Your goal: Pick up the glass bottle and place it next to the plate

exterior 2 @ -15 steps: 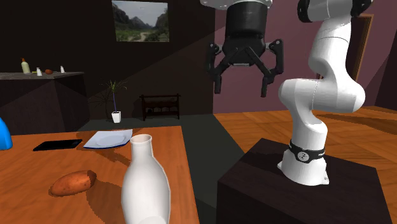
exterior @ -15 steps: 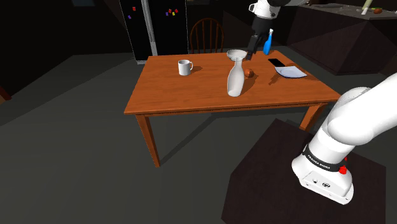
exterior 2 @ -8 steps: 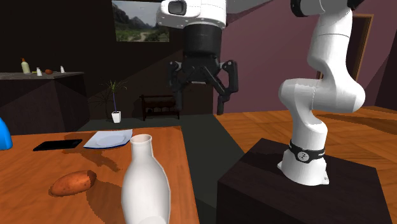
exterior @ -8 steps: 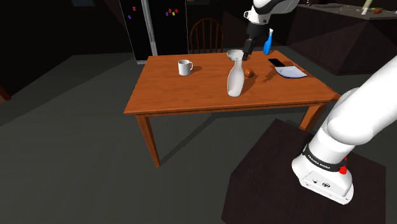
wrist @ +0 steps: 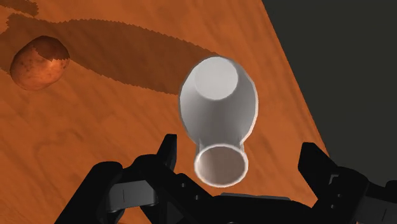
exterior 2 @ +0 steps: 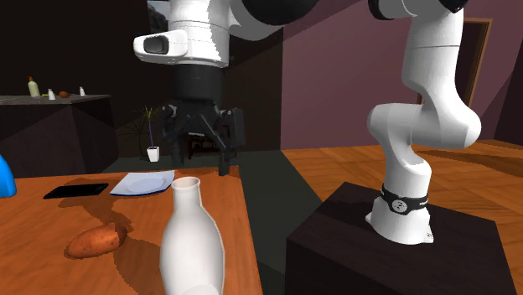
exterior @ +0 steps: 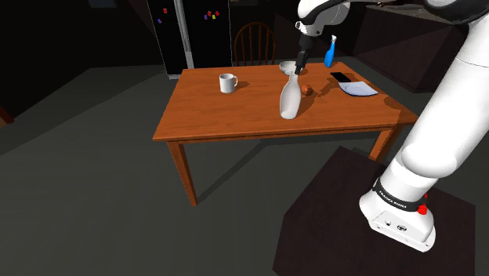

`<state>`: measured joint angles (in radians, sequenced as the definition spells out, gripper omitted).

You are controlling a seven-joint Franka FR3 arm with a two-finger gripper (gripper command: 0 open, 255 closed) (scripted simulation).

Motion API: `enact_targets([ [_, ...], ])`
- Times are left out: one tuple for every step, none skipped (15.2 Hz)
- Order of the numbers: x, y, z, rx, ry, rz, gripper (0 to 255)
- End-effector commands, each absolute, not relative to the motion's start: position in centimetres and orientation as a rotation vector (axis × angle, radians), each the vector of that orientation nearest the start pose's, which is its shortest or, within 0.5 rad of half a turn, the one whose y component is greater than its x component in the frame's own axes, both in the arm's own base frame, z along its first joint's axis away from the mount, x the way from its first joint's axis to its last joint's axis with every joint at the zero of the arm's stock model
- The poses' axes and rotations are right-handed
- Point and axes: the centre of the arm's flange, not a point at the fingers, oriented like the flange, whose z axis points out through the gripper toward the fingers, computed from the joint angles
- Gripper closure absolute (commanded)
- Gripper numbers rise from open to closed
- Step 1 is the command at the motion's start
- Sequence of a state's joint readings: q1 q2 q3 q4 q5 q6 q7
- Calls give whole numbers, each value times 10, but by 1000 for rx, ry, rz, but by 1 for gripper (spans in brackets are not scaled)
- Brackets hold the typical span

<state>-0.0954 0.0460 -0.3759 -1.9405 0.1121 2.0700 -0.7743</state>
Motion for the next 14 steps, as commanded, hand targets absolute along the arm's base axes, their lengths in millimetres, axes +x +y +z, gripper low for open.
enact_targets([
  [525, -263, 460, -3093, -403, -184, 0],
  [526, -263, 455, -3093, -403, -184, 0],
  [526, -263, 450, -3093, -403, -184, 0],
  [527, -262, 445, -3093, -403, -184, 0],
  [528, -262, 439, -3093, -403, -184, 0],
  [528, -262, 434, -3093, -403, -184, 0],
  [529, -262, 429, -3093, -403, -184, 0],
  [530, -262, 421, -3093, -403, -184, 0],
  [530, -262, 421, -3093, -403, -184, 0],
  [530, -262, 421, -3093, -403, -184, 0],
  [530, -262, 421, -3093, -403, -184, 0],
  [530, -262, 421, -3093, -403, -184, 0],
  [530, -262, 421, -3093, -403, -184, 0],
  [530, -262, 421, -3093, -403, -184, 0],
])
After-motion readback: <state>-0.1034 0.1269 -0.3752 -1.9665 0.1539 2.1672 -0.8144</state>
